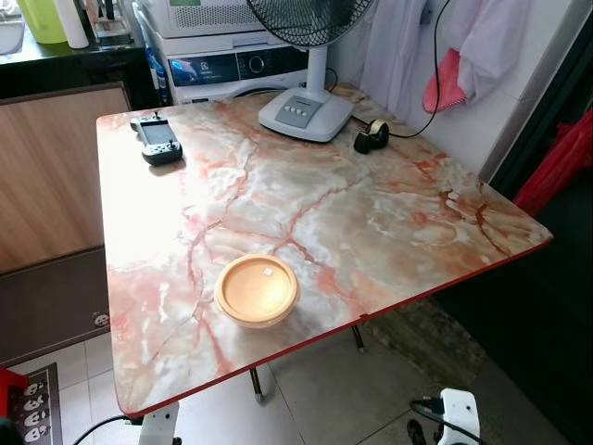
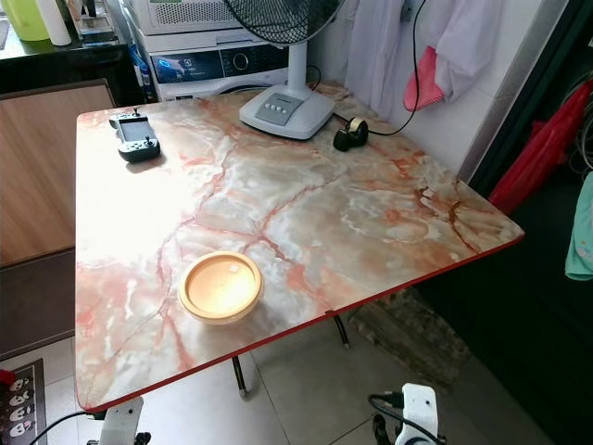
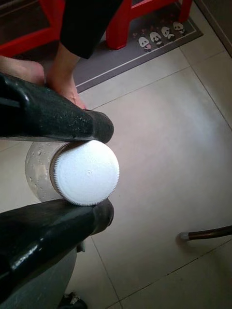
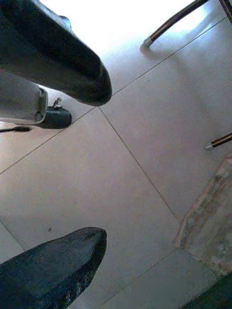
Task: Restocking fridge
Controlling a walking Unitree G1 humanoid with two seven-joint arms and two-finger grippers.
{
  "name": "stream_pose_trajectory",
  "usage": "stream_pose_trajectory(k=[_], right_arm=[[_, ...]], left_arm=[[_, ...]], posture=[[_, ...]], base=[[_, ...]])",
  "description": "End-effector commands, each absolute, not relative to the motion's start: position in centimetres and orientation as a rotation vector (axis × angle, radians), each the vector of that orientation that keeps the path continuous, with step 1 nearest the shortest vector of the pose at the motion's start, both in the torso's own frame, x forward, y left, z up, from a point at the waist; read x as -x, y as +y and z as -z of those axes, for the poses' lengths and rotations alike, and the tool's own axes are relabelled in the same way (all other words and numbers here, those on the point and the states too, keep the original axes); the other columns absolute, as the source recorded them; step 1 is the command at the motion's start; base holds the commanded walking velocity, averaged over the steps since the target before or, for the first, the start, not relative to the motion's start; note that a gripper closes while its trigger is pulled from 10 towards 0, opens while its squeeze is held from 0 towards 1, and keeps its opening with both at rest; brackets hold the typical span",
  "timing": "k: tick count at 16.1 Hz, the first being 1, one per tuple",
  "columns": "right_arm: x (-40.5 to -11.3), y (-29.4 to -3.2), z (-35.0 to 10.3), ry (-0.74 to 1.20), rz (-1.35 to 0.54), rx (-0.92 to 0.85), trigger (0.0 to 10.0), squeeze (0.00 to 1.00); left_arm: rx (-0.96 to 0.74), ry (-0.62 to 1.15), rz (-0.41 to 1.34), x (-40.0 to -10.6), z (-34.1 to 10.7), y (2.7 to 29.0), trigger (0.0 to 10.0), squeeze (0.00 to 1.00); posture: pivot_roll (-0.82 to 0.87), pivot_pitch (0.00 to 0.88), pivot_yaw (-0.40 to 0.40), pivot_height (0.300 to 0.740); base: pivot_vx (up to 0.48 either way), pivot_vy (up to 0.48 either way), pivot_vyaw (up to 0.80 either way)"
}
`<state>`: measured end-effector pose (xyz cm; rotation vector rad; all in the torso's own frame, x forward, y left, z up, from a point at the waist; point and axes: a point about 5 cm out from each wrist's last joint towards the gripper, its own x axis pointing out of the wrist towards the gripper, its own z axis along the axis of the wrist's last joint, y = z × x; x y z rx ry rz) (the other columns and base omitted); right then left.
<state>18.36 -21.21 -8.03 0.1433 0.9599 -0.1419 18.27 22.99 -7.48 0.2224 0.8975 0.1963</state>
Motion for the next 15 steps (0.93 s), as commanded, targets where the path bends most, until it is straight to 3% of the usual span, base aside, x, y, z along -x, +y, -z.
stream_pose_trajectory(k=[1,15], right_arm=[[-18.6,-21.6,7.9,0.966,0.164,-0.146,10.0,0.00],[-19.6,-21.1,7.5,0.943,0.186,-0.189,10.0,0.00]], left_arm=[[-0.233,0.897,-0.175,-18.7,7.4,22.6,10.0,0.00],[-0.231,0.891,-0.202,-19.1,7.2,22.8,10.0,0.00]], posture=[[0.09,0.000,-0.087,0.740],[0.11,0.000,-0.070,0.740]], base=[[-0.255,0.000,0.00],[-0.256,0.000,0.00]])
